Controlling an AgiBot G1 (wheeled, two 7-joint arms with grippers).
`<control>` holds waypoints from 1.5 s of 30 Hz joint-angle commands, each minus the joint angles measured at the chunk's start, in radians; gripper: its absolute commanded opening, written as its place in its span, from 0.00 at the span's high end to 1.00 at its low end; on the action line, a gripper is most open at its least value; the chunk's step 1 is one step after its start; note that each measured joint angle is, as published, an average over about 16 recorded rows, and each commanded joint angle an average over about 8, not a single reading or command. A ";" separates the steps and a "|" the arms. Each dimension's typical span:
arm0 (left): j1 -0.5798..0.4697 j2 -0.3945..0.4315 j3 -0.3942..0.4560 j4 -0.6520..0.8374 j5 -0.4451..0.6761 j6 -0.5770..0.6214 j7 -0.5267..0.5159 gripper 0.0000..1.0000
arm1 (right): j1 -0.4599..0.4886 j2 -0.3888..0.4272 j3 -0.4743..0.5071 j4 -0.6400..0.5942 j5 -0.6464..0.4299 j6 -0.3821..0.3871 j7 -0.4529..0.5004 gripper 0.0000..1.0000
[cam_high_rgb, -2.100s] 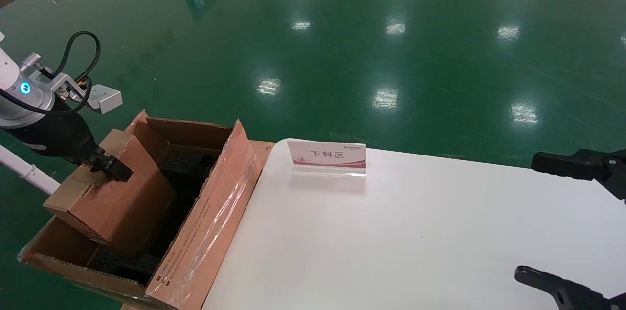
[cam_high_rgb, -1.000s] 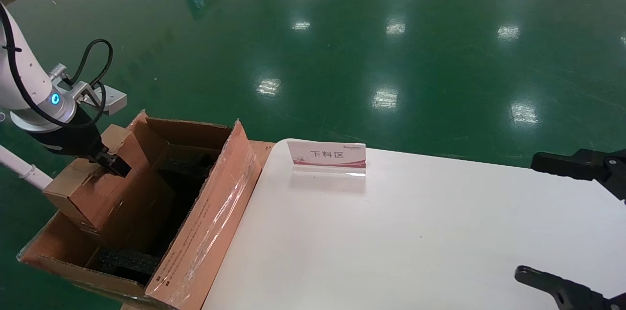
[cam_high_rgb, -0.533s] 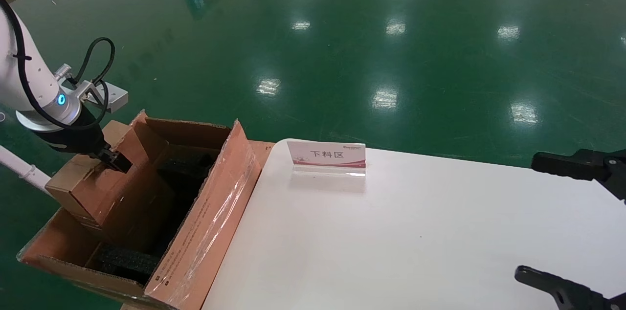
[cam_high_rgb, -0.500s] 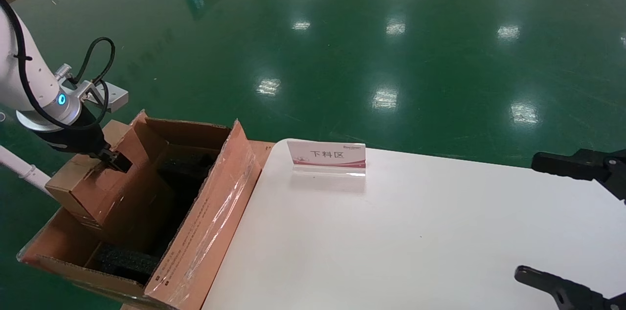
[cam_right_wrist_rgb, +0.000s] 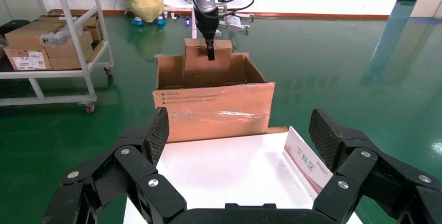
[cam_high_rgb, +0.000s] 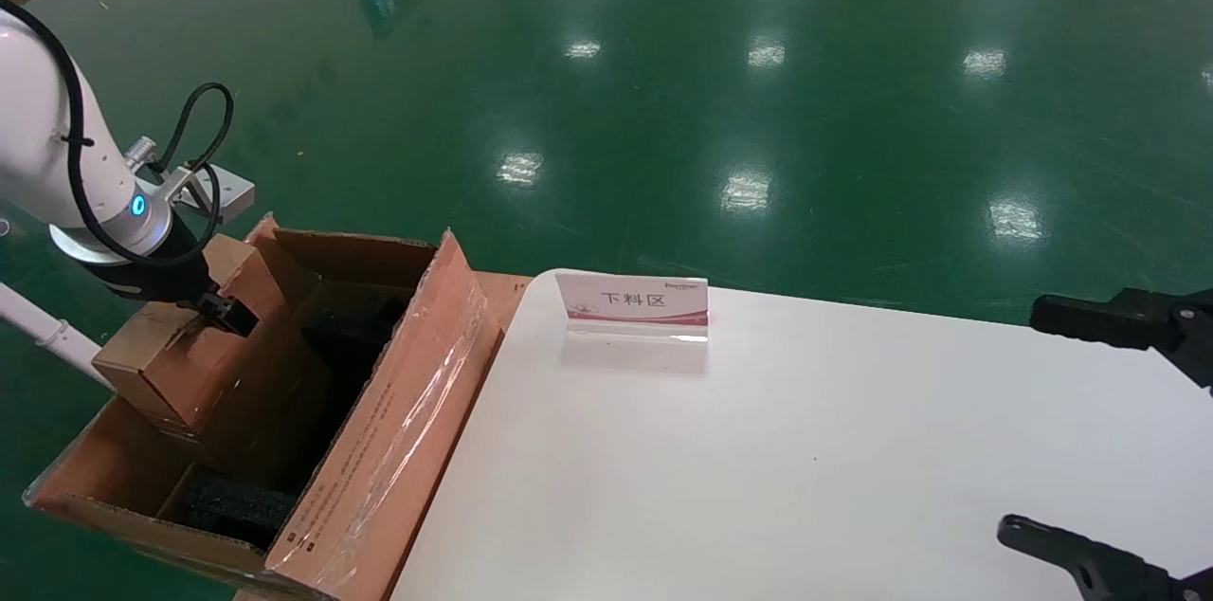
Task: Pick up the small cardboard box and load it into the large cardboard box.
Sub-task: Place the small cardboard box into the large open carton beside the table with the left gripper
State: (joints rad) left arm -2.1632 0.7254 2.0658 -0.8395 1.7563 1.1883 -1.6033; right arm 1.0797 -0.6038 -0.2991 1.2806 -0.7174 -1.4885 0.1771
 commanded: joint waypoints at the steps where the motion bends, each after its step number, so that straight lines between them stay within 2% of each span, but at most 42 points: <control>1: 0.008 0.002 0.002 0.001 0.003 -0.005 -0.007 1.00 | 0.000 0.000 0.000 0.000 0.000 0.000 0.000 0.00; 15: 0.062 0.019 0.014 0.020 0.012 -0.029 -0.042 0.98 | 0.000 0.000 -0.001 0.000 0.001 0.000 0.000 0.00; 16: 0.064 0.020 0.015 0.021 0.014 -0.030 -0.042 0.92 | 0.000 0.000 -0.001 0.000 0.001 0.000 0.000 0.00; 22: 0.069 0.022 0.016 0.023 0.020 -0.039 -0.041 0.17 | 0.000 0.000 -0.001 0.000 0.001 0.001 -0.001 0.00; 23: 0.070 0.022 0.016 0.023 0.020 -0.039 -0.041 0.06 | 0.000 0.000 -0.001 0.000 0.001 0.001 -0.001 0.00; 24: 0.070 0.021 0.016 0.023 0.020 -0.040 -0.041 0.00 | 0.000 0.001 -0.001 0.000 0.001 0.001 -0.001 0.00; 45: 0.067 0.021 0.017 0.023 0.023 -0.037 -0.041 0.00 | 0.000 0.001 -0.001 0.000 0.001 0.001 -0.001 0.00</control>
State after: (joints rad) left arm -2.0961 0.7466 2.0825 -0.8167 1.7794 1.1516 -1.6440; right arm 1.0798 -0.6033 -0.3000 1.2804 -0.7165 -1.4877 0.1765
